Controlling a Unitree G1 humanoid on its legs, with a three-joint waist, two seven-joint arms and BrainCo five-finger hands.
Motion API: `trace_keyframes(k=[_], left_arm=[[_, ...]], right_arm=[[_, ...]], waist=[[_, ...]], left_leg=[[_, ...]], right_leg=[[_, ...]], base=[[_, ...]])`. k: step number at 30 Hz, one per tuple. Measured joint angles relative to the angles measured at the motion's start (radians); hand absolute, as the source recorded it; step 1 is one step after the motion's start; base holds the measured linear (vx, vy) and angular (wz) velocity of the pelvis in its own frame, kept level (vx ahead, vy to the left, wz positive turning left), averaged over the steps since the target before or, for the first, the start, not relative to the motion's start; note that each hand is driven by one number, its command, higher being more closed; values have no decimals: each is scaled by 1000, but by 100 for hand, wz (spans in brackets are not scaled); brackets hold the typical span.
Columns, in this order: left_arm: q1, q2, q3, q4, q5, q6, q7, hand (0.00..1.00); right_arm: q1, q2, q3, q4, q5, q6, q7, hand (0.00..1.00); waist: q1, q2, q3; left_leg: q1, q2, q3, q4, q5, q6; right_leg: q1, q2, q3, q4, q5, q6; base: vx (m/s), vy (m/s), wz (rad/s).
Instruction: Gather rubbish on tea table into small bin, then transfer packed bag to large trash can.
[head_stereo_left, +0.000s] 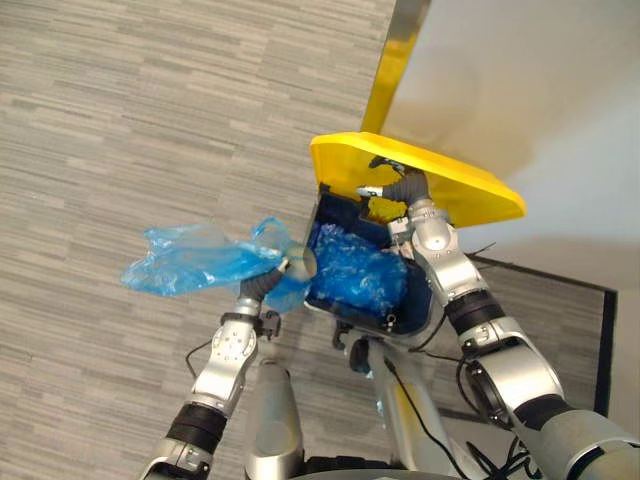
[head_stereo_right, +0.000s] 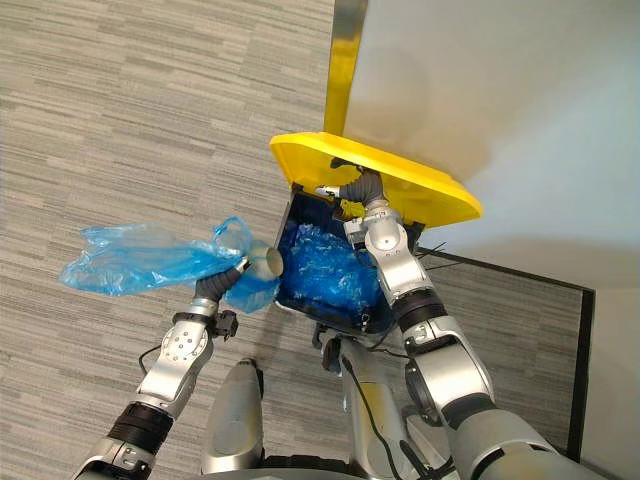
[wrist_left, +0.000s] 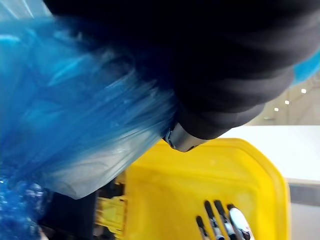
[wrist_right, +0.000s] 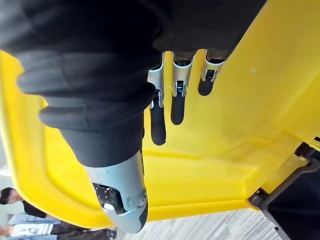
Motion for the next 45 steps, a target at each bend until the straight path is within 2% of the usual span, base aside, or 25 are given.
trace_keyframes(k=[6, 8, 10, 15, 18, 20, 23, 24, 28, 31, 32, 39, 45], left_arm=[[-122, 11, -120, -24, 2, -15, -21, 100], [-173, -3, -158, -8, 5, -16, -20, 100], [-201, -14, -169, 18, 5, -16, -18, 100], [-342, -40, -240, 260, 65, -10, -17, 100], [-412, -46, -242, 416, 128, 8, -11, 100], [-463, -48, -241, 514, 169, 24, 4, 100], [-518, -47, -236, 637, 216, 50, 19, 100], [-528, -48, -224, 672, 236, 57, 29, 0], [-564, -48, -186, 782, 288, 73, 50, 0], [-572, -46, -153, 826, 343, 95, 55, 0], [-572, -47, -145, 838, 361, 101, 56, 0], [-570, -58, -110, 852, 449, 130, 69, 0], [-547, -60, -90, 853, 550, 167, 69, 0]], right_arm=[[6, 0, 39, -1, 0, 0, 23, 0], [6, -1, 39, -2, 0, 0, 24, 0], [6, -5, 41, -2, 0, 0, 26, 0], [2, -28, 72, -2, 0, 1, 42, 0], [-43, -30, 80, -2, 0, 3, 43, 0], [-84, -32, 80, -2, 0, 3, 42, 0], [-125, -35, 80, -4, 0, 2, 38, 0], [-137, -35, 80, -4, 0, 1, 37, 0], [-159, -34, 81, -28, 2, -8, 16, 0], [-159, -33, 83, -40, 4, -9, 6, 0], [-159, -33, 87, -50, 4, -9, 0, 0], [-150, -33, 119, -61, -3, -12, -2, 0], [-71, -33, 124, -63, -63, -26, 0, 0]], waist=[[-28, -4, -3], [-47, -5, -3], [-51, -5, -3], [-80, -5, -3], [-101, -8, -1], [-110, -21, 6], [-117, -55, 23], [-125, -65, 29], [-137, -76, 35], [-147, -96, 46], [-153, -97, 47], [-159, -97, 47], [-156, -97, 47]], left_leg=[[9, -8, 17, 3, -7, 13], [18, -8, 23, 5, -7, 13], [26, -6, 40, 7, -8, 13], [22, -5, 52, 18, -12, 21], [-21, -4, 59, 43, -19, 33], [-55, -1, 61, 65, -23, 33], [-95, 6, 62, 94, -29, 34], [-114, 6, 61, 105, -31, 38], [-185, 5, 69, 144, -41, 42], [-212, 5, 82, 161, -49, 48], [-218, 4, 84, 165, -52, 51], [-215, 3, 95, 169, -62, 60], [-176, 3, 93, 154, -60, 57]], right_leg=[[7, 2, 22, -9, 0, 11], [7, 3, 26, -10, 1, 12], [7, 6, 34, -7, 1, 12], [4, 8, 45, -9, 7, 20], [-31, 9, 51, -10, 15, 33], [-58, 11, 52, -11, 24, 38], [-87, 20, 54, -15, 38, 27], [-100, 20, 54, -15, 42, 29], [-159, 20, 63, -14, 62, 26], [-186, 21, 75, -12, 73, 30], [-189, 21, 77, -14, 82, 20], [-195, 22, 90, -5, 84, 19], [-163, 21, 89, 0, 80, 23]], base=[[-30, 19, -8], [-2, 19, -12], [9, 20, -17], [-13, 18, -6], [-41, 15, -9], [-46, 10, -10], [-39, 5, -8], [-33, 12, -3], [-27, 38, -10], [-5, 58, -12], [3, 70, -9], [15, 43, -5], [3, 0, 2]])
